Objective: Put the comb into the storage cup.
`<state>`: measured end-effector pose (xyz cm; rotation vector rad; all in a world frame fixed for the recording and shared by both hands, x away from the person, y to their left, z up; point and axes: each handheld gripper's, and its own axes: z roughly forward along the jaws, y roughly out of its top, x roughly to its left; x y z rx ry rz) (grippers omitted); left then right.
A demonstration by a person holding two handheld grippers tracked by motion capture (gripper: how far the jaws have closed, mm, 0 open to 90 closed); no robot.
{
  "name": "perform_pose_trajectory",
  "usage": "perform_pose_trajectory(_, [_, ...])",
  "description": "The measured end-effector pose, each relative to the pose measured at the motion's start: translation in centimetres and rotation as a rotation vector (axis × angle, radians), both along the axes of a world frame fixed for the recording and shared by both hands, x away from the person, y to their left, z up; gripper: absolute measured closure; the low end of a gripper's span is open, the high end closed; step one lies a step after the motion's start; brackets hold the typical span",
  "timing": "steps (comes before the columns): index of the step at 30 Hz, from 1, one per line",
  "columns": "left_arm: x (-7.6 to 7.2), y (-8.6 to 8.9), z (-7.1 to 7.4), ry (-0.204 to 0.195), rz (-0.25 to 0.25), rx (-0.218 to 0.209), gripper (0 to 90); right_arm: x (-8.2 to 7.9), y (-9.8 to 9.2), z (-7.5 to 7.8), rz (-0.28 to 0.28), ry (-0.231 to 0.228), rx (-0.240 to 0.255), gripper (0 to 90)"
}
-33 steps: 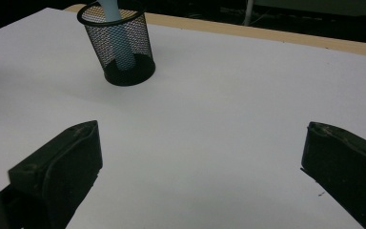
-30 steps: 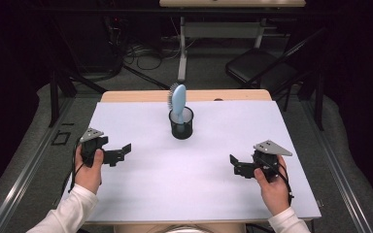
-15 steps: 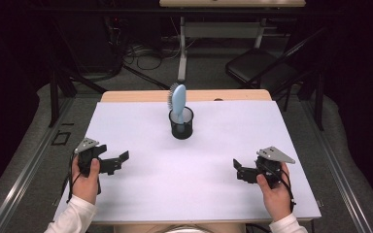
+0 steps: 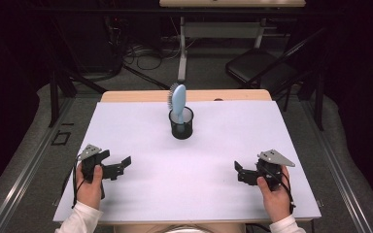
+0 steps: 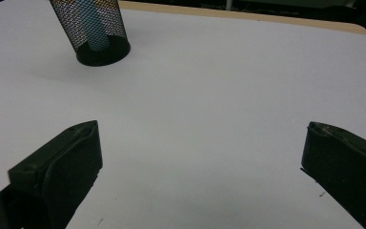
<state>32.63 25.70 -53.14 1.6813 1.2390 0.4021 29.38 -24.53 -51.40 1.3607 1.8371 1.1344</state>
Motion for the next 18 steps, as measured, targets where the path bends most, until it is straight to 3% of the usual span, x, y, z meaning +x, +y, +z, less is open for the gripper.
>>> perform_pose_trajectory(18, [-0.5,-0.3,-1.0,-0.013,-0.008,0.005,0.8,0.0,0.1,-1.3,0.001,0.011,-0.013,0.0])
